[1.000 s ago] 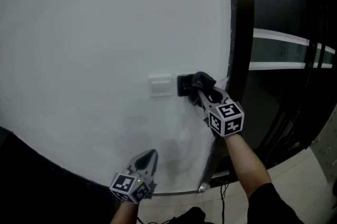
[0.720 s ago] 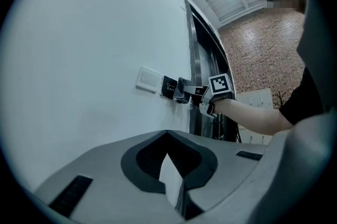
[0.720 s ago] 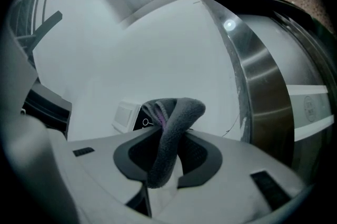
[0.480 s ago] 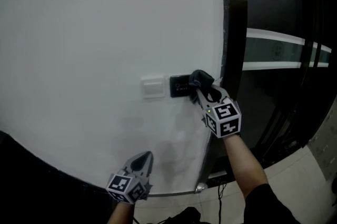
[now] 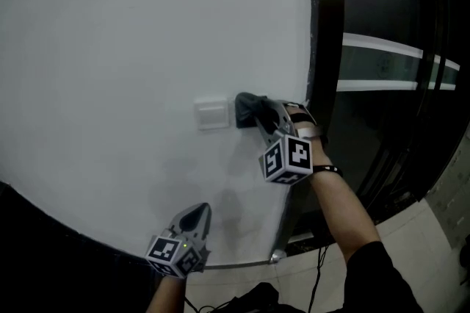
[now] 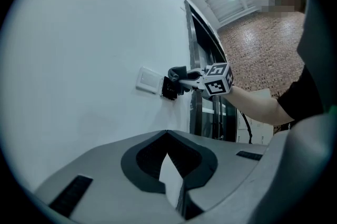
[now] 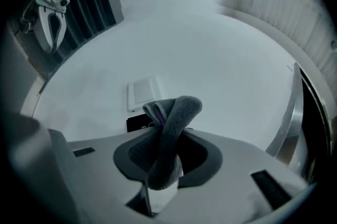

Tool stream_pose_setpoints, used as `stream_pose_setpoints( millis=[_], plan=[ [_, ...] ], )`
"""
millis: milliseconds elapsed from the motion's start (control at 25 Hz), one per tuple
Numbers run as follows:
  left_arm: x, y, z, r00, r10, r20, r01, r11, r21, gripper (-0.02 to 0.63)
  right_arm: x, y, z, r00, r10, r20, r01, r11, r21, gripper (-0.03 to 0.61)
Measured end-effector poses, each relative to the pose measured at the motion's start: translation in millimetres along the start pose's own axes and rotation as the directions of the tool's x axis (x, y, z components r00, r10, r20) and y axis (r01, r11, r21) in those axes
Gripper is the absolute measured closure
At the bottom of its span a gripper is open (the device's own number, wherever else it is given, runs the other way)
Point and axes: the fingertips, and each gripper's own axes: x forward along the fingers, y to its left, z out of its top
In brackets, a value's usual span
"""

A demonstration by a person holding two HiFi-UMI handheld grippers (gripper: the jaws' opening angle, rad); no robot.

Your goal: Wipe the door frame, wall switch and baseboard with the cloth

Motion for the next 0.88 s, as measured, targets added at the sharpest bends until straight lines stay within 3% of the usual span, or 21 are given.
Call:
stream_pose_setpoints(
  millis=[240,680,880],
  plan=[
    [-6,8,-2,1.0,0.012,0.009,-0.012,1.0,-0.015,0.62,15,38,2,0.992,0.103,-0.07,-0.11,0.988,-0.104,0.488],
    [-17,15,-11,0.999,0.04,-0.005,-0.041,0.998,-0.041,0.62,7,79,-13,0.971,0.209,-0.118,-0.217,0.974,-0.06,0.488],
    [-17,15,-14,0.999,0.047,-0.014,-0.047,0.998,-0.044,0.62,3,82,-14,0.968,0.221,-0.122,-0.227,0.973,-0.043,0.488]
  ],
)
